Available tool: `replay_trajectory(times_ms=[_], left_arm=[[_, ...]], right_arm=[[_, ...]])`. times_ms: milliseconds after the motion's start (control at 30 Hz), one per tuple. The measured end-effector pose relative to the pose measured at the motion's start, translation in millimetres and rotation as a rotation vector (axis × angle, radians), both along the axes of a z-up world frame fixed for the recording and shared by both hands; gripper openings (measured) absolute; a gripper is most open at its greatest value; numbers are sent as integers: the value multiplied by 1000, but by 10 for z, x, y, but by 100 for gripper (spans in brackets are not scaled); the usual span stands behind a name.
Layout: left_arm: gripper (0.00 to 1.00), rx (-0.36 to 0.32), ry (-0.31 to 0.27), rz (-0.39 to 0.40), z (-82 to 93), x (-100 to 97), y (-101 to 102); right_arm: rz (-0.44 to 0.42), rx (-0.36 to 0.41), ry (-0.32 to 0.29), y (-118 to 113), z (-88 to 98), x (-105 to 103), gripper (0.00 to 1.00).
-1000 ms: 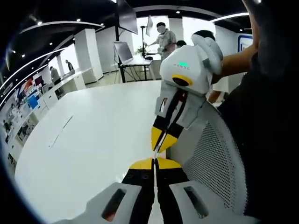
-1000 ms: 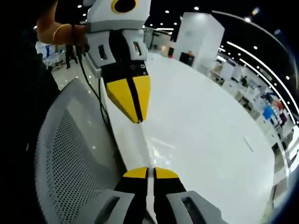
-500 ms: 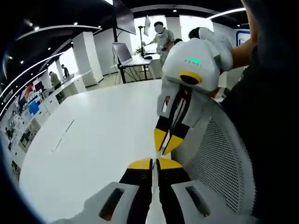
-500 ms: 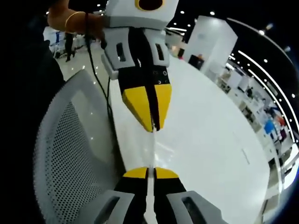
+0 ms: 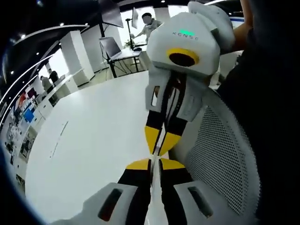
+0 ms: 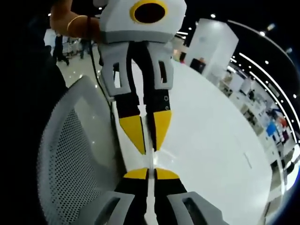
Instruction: Open the resealable bag by pulling the two sides of the seal apart until the entire bag opening is separated and visibly accessible.
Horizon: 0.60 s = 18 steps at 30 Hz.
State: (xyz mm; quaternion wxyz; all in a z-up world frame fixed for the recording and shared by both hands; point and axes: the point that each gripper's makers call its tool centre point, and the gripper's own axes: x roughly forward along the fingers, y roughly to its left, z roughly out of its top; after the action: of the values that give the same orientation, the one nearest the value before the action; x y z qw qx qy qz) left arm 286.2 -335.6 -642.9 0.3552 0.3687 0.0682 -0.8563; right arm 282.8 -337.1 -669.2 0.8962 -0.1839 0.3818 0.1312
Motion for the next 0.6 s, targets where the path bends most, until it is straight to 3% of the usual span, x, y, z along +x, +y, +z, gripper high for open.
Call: replay_trajectory(times_ms=[600], left_arm=[[0,6,45,21,14,-14,7]], right_arm=[[-22,20,-19,10,22,13,0]])
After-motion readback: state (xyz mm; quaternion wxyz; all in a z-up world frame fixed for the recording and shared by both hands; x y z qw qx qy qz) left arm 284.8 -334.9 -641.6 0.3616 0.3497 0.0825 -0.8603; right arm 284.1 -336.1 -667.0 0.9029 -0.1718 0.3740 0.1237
